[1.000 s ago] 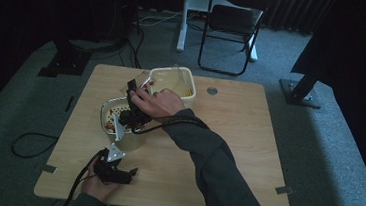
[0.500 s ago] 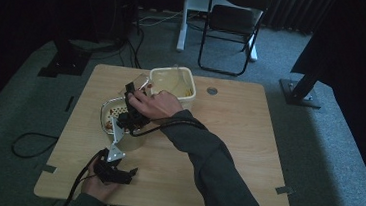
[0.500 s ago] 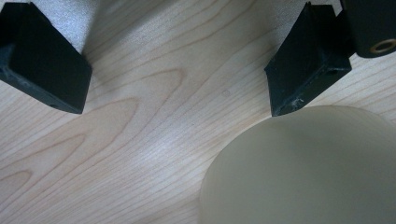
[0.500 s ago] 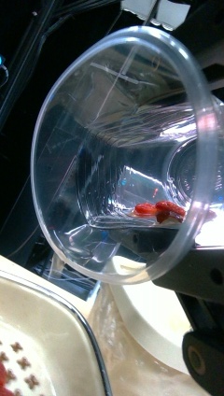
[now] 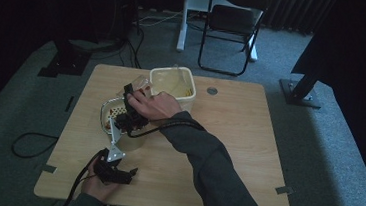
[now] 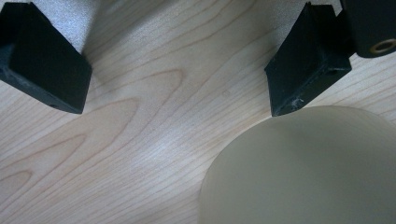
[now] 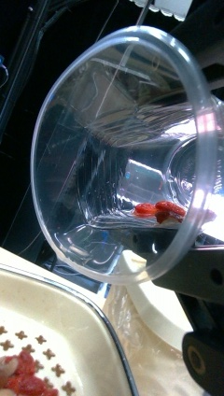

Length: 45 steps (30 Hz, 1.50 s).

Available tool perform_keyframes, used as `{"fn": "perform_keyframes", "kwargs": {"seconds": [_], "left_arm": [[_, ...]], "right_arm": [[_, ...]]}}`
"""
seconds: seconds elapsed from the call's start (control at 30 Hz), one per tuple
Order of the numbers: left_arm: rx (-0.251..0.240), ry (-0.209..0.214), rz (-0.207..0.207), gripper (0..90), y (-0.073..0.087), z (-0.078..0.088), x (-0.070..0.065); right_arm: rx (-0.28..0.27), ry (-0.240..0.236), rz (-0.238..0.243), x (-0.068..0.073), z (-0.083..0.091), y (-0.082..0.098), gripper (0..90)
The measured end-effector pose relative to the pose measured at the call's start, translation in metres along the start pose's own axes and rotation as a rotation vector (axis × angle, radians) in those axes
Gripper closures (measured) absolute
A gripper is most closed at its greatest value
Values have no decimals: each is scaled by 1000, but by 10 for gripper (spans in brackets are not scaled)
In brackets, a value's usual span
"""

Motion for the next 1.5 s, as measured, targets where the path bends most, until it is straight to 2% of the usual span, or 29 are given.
{"fn": "perform_keyframes", "kwargs": {"seconds": [0.03, 0.1, 0.23, 0.43, 0.47, 0.6, 0.63, 0.7, 0.77, 0.93, 0.97, 1.0, 1.07, 1.13, 1.17, 1.23, 1.27, 1.4, 1.43, 1.5], "left_arm": [[-1, 0, 2, 69, 0, 0, 0], [0, 0, 2, 69, 0, 0, 0], [0, 0, 0, 69, 0, 0, 0], [-1, 1, 2, 69, 0, 0, 0], [-1, 2, 3, 69, 0, 0, 0], [-2, 1, 2, 69, 0, 0, 0], [-2, 2, 1, 69, 0, 0, 0], [-2, 1, 2, 69, 0, 0, 0], [-2, 1, 1, 69, 0, 0, 0], [-1, -1, 1, 69, 0, 0, 0], [-2, -1, 0, 69, 0, 0, 0], [-2, -1, 0, 69, 0, 0, 0], [-2, 0, 0, 69, 0, 0, 0], [-1, -1, -1, 69, 0, 0, 0], [-1, -1, -2, 69, 0, 0, 0], [-2, -1, -2, 69, 0, 0, 0], [-1, -1, -2, 69, 0, 0, 0], [-1, 0, 0, 69, 0, 0, 0], [-1, 0, -1, 69, 0, 0, 0], [-1, -1, -1, 69, 0, 0, 0]], "right_arm": [[4, 1, -18, -1, 0, 1, 502], [7, 8, -87, -7, -1, 5, 501], [0, -4, -67, -3, 2, 4, 500], [-8, -15, -108, -1, 2, 6, 498], [-10, -20, -127, -1, 2, 7, 498], [-22, -57, -260, -7, 2, 15, 496], [-25, -58, -275, -8, 2, 17, 496], [-35, -75, -359, -10, 3, 22, 495], [-40, -82, -377, -11, 3, 22, 495], [-63, -114, -535, -13, 4, 30, 493], [-72, -127, -593, -14, 4, 34, 492], [-72, -127, -593, -14, 4, 34, 492], [-83, -139, -655, -16, 4, 38, 492], [-96, -162, -746, -19, 4, 44, 491], [-100, -166, -768, -19, 4, 45, 491], [-115, -194, -867, -22, 3, 52, 491], [-118, -200, -896, -22, 3, 55, 491], [-136, -245, -1076, -23, -1, 73, 490], [-137, -251, -1095, -23, -1, 75, 490], [-144, -267, -1188, -23, -4, 87, 488]]}}
Point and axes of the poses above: each handheld gripper's, and its own axes: z roughly backward along the jaws, y roughly out of its underside, x roughly to its left, the point moved 7 cm from there along -z, roughly forward along the jaws, and after that the axes turned 2 degrees about -x, right-handed, at the moved point
